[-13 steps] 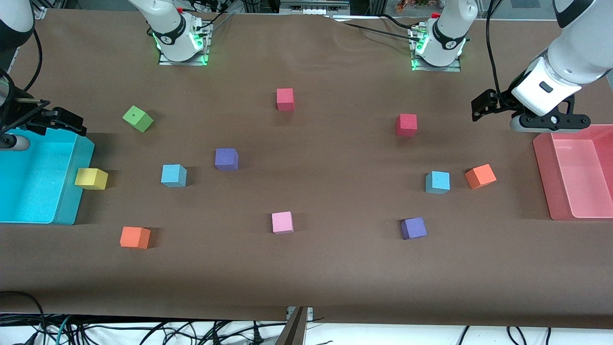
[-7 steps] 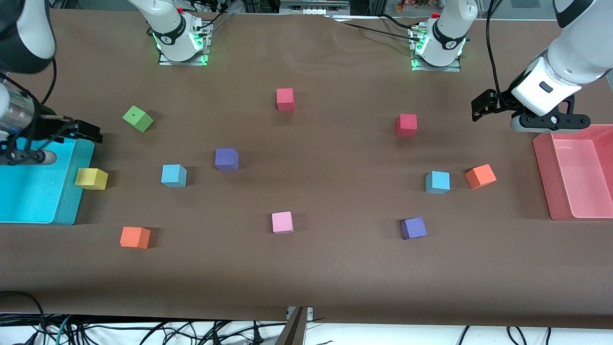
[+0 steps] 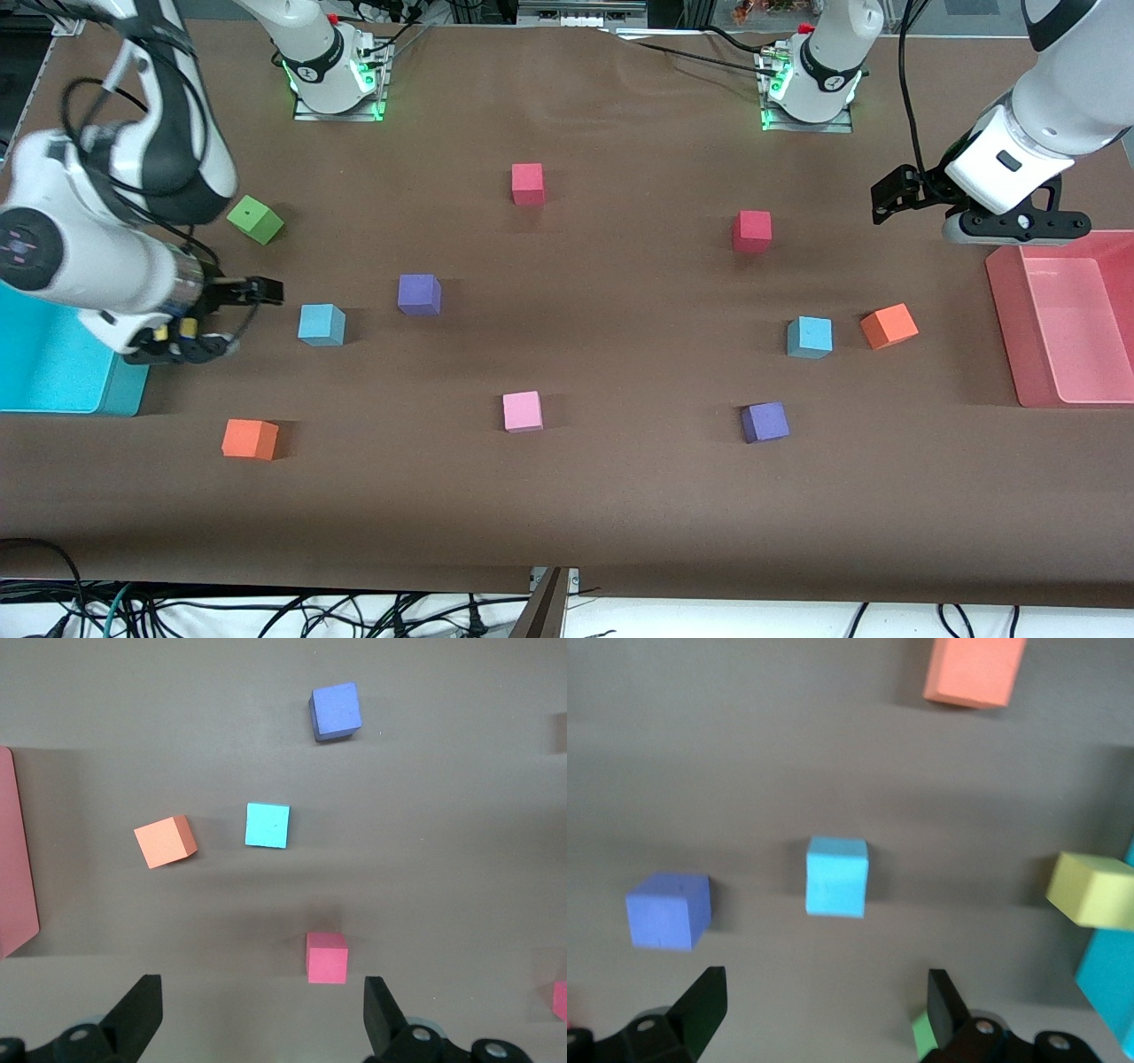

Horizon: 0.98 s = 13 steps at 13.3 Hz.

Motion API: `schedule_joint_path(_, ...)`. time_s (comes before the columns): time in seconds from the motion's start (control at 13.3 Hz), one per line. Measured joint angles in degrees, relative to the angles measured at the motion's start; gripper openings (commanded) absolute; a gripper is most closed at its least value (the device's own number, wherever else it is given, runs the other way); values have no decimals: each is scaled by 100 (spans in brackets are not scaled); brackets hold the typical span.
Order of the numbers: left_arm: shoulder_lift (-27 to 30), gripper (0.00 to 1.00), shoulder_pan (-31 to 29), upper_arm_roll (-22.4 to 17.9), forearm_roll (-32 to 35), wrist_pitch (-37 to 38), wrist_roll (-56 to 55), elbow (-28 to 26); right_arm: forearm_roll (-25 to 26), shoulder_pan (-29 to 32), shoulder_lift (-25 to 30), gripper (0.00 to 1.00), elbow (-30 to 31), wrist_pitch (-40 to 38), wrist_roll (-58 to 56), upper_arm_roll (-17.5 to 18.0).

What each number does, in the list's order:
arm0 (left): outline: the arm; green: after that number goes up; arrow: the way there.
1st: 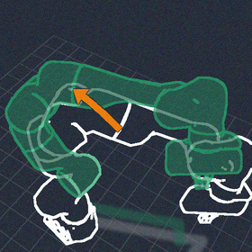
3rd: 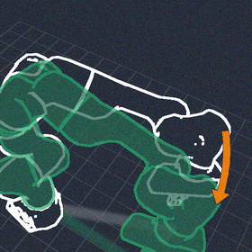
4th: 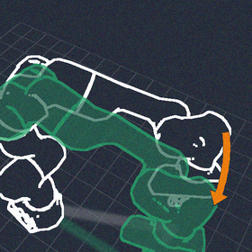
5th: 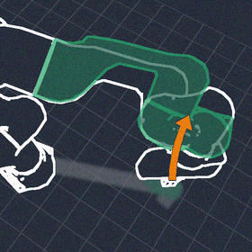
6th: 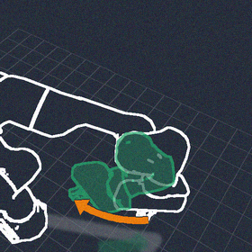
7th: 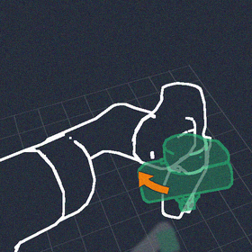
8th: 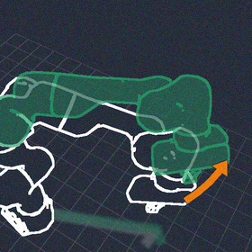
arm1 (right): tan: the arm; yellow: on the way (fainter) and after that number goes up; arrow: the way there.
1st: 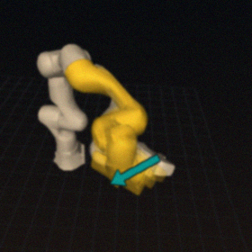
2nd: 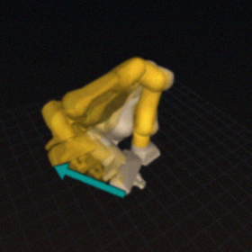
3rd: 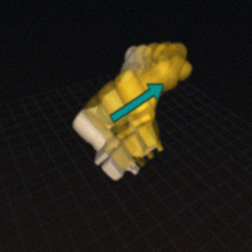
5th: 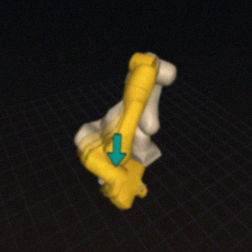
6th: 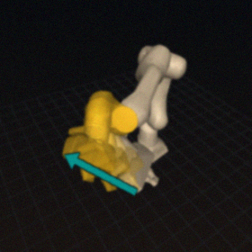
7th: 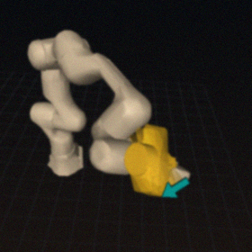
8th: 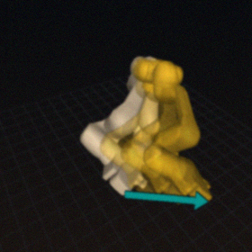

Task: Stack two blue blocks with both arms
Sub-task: 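Reach the right gripper down to the cyan cube beside the yellow cube, then close the right gripper on the cyan cube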

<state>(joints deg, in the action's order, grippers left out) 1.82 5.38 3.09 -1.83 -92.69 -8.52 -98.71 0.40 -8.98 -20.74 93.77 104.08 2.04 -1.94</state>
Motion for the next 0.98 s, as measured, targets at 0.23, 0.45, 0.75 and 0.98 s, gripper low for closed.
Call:
schedule_joint_path(0.23,0,100,0,1,0,0,0,0,0,-20,-130,100,613,915,364,-4)
schedule_joint_path(0.45,0,100,0,3,0,0,0,0,-1,-18,-133,100,1364,1861,434,-5)
schedule_joint_path(0.75,0,100,1,12,0,0,0,0,-1,-18,-140,100,1853,2357,434,-5)
schedule_joint_path(0.98,0,100,4,102,0,0,0,1,-1,-18,-280,100,1978,2604,402,-5)
